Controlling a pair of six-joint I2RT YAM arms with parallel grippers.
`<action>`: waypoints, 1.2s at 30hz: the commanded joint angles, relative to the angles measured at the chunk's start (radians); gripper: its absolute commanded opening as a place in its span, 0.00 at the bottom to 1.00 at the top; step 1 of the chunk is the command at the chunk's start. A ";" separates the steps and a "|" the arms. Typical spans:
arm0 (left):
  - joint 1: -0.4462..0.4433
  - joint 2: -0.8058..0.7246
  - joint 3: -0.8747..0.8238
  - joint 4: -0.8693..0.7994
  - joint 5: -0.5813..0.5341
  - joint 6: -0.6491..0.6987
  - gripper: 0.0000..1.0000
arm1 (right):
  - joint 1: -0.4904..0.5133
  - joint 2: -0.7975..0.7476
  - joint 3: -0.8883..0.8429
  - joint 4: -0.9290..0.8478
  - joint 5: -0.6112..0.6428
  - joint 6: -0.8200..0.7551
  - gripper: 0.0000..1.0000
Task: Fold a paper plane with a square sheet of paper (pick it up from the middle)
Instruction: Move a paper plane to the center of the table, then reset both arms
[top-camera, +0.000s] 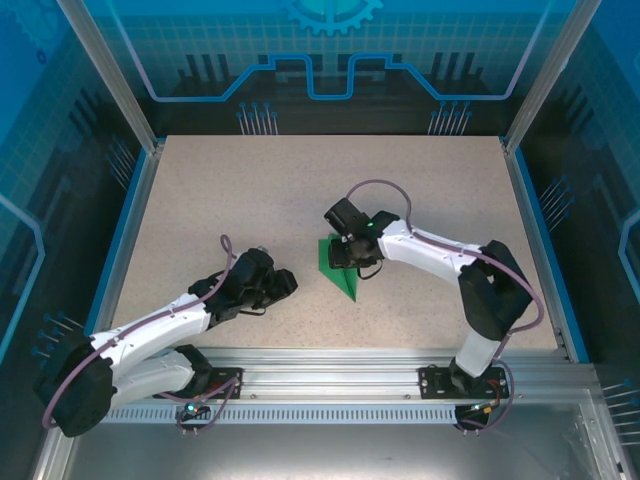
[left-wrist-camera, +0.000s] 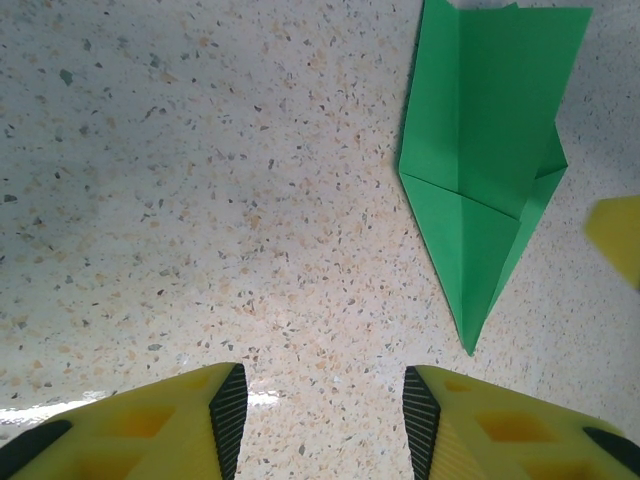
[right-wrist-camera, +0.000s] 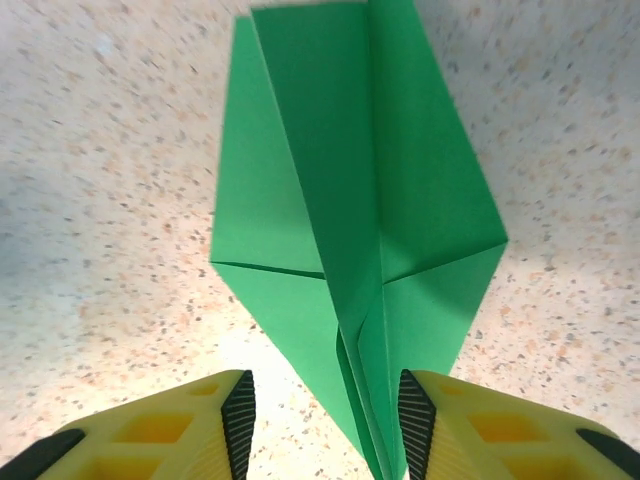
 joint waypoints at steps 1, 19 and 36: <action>0.008 -0.003 -0.004 -0.027 -0.017 0.008 0.49 | 0.007 -0.055 -0.019 -0.037 0.036 -0.021 0.47; 0.008 -0.013 0.066 -0.093 -0.108 0.055 0.63 | -0.038 -0.524 -0.297 0.035 0.377 -0.068 0.99; 0.013 -0.159 0.073 -0.164 -0.210 0.264 0.96 | -0.550 -0.717 -0.623 0.361 0.359 -0.297 0.99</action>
